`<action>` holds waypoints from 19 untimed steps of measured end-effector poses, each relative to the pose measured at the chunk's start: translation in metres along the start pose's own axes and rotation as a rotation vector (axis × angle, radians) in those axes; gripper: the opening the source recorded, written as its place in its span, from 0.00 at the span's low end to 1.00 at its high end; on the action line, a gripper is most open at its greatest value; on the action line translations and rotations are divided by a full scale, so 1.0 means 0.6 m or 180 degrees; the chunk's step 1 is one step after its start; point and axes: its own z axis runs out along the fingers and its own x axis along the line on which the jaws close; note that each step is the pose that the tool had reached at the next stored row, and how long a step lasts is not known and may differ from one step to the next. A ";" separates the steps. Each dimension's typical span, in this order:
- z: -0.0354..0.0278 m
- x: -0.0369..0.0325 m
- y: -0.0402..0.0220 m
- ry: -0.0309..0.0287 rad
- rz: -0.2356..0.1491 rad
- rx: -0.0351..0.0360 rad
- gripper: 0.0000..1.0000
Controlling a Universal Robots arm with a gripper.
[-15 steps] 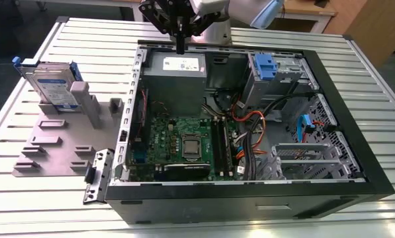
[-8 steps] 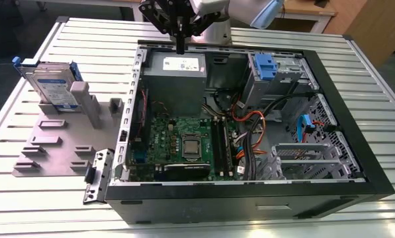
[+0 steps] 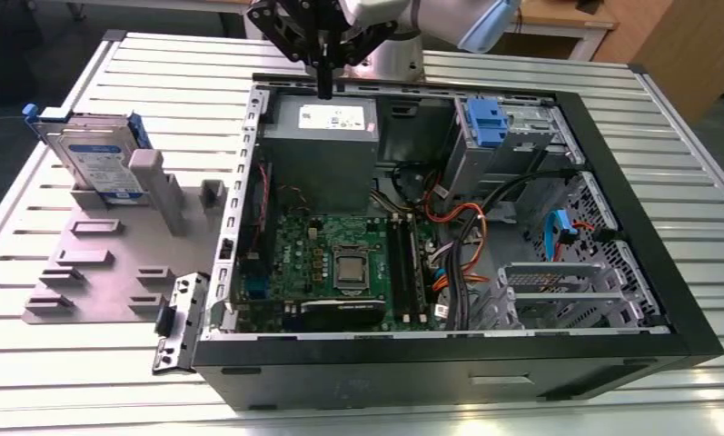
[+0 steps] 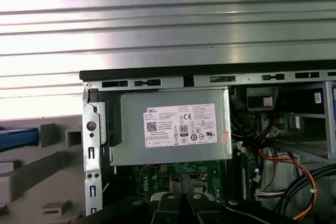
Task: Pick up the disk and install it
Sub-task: 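Reach for the disk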
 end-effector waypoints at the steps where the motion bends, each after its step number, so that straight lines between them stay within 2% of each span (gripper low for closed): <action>1: 0.000 0.003 0.000 0.0000 0.0000 0.0000 0.11; 13: 0.000 0.041 -0.003 0.0000 0.0000 0.0000 0.11; 19: 0.000 0.065 -0.005 0.0000 0.0000 0.0000 0.11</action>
